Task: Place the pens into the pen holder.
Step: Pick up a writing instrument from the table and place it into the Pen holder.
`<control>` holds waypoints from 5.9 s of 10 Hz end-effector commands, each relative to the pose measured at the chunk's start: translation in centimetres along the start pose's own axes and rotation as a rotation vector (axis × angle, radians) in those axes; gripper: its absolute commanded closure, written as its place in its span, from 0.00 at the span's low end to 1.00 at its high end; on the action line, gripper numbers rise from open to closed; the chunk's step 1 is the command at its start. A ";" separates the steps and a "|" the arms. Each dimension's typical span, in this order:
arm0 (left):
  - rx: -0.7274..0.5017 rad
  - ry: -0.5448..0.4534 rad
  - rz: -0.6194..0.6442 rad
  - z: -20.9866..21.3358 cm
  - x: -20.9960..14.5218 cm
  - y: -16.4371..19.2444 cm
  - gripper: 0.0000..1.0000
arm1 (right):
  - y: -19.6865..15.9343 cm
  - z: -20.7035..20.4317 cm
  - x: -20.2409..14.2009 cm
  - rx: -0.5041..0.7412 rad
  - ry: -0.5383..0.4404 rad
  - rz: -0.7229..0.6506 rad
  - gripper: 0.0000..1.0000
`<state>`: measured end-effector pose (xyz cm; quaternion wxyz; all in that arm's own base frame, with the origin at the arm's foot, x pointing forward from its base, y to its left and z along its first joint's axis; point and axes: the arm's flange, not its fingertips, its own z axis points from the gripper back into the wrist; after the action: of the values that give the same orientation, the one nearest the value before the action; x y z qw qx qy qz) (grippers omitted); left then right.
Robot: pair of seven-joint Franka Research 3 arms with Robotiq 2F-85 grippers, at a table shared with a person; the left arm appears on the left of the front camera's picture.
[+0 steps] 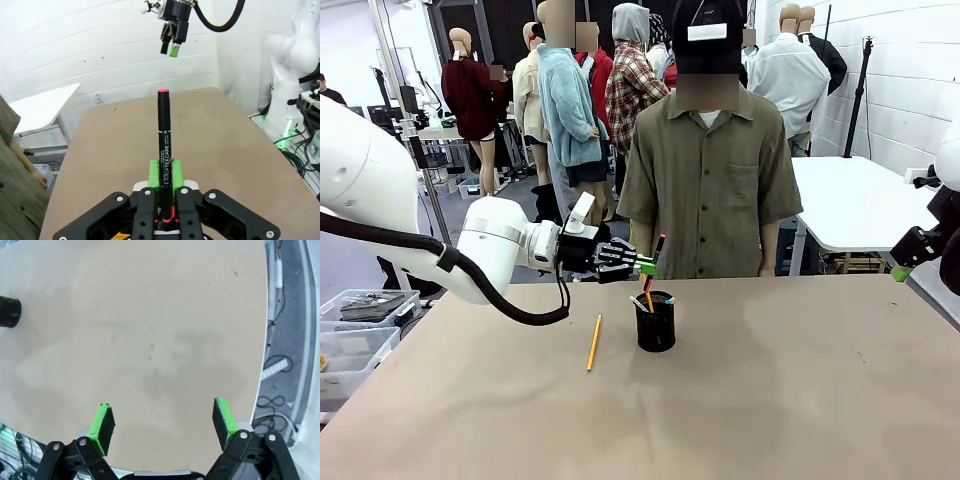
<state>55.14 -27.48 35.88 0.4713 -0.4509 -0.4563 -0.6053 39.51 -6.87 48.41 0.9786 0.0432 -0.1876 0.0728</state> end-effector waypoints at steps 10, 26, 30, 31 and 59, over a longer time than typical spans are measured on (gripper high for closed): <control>-0.003 0.023 0.061 -1.4 -2.5 2.9 0.45 | 0.2 -0.4 -0.1 -0.025 -0.005 0.000 0.02; 0.978 0.758 0.626 7.8 6.1 -8.3 0.00 | 0.2 -0.4 -0.1 -0.025 -0.005 0.000 0.02; 0.903 0.807 0.733 5.8 4.6 -6.6 0.00 | 0.2 -0.4 -0.1 -0.025 -0.005 0.000 0.02; 0.913 0.821 0.760 5.3 4.5 -6.1 0.00 | 0.2 -0.4 -0.1 -0.025 -0.005 0.000 0.02; 0.860 1.152 0.992 -3.4 -2.9 -1.2 0.35 | 0.2 -0.4 -0.1 -0.025 -0.005 0.000 0.02</control>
<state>53.24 -29.51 32.39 0.9647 -0.0128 -0.0957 -0.2450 39.52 -6.86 48.41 0.9785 0.0435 -0.1881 0.0730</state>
